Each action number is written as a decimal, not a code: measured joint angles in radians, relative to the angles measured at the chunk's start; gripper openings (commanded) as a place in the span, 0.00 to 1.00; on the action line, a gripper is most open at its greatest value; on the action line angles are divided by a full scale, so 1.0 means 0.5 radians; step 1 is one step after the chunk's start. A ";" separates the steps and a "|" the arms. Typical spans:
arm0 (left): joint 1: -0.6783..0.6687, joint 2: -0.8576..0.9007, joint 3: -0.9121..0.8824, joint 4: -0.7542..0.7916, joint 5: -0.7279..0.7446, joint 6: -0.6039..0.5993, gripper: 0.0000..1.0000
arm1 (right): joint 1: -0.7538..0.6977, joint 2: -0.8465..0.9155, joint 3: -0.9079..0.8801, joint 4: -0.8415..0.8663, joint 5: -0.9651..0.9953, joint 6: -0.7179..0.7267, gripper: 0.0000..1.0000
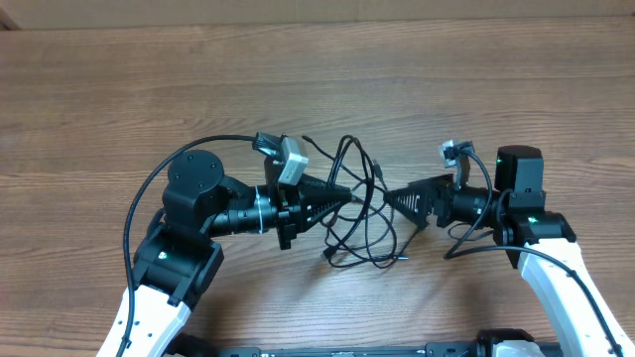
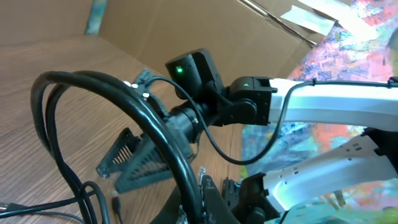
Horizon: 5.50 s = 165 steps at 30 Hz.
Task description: Untangle cables
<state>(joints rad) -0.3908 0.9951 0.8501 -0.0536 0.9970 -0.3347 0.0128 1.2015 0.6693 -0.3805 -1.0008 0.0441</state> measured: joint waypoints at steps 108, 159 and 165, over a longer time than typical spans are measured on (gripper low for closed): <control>0.613 0.446 0.037 -1.621 -1.772 0.167 1.00 | 0.980 1.264 0.272 2.045 1.207 2.333 1.00; 0.615 -0.316 0.037 -1.788 -1.177 1.113 1.00 | 1.245 1.799 0.754 2.992 1.041 1.924 0.04; 0.615 -0.224 0.037 -1.788 -1.177 1.143 1.00 | 1.118 1.787 0.756 3.249 0.599 2.052 0.04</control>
<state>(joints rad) -0.0834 0.8833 0.8688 -0.9474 0.4084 0.2367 0.5716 2.0949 1.0473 1.2438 -0.7013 1.0698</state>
